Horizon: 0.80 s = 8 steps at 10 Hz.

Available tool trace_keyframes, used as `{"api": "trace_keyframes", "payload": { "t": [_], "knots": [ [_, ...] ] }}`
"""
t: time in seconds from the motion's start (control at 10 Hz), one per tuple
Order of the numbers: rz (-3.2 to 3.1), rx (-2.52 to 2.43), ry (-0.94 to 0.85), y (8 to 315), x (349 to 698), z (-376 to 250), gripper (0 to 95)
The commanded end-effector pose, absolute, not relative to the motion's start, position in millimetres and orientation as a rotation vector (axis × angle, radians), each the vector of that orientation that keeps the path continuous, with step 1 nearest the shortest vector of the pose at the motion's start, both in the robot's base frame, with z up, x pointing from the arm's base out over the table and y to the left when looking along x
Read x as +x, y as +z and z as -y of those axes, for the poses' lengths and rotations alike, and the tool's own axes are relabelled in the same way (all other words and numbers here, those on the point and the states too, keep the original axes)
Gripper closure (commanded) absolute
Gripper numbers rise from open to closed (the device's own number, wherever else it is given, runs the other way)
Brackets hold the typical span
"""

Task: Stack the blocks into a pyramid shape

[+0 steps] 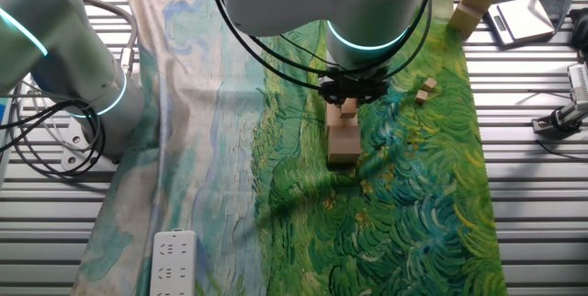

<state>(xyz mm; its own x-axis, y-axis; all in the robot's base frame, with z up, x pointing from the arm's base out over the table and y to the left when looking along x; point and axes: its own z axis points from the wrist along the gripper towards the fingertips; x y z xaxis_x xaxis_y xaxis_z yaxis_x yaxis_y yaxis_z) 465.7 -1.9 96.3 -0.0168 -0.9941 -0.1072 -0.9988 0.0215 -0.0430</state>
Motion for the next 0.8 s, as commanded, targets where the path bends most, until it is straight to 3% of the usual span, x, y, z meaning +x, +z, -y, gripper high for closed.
{"api": "trace_keyframes", "payload": {
  "t": [0.1,0.8],
  "knots": [
    [-2.165,-2.121,0.061,95.6,466.6,1.2,95.0],
    [-2.153,-2.126,0.054,94.1,468.4,-0.8,95.0]
  ]
}}
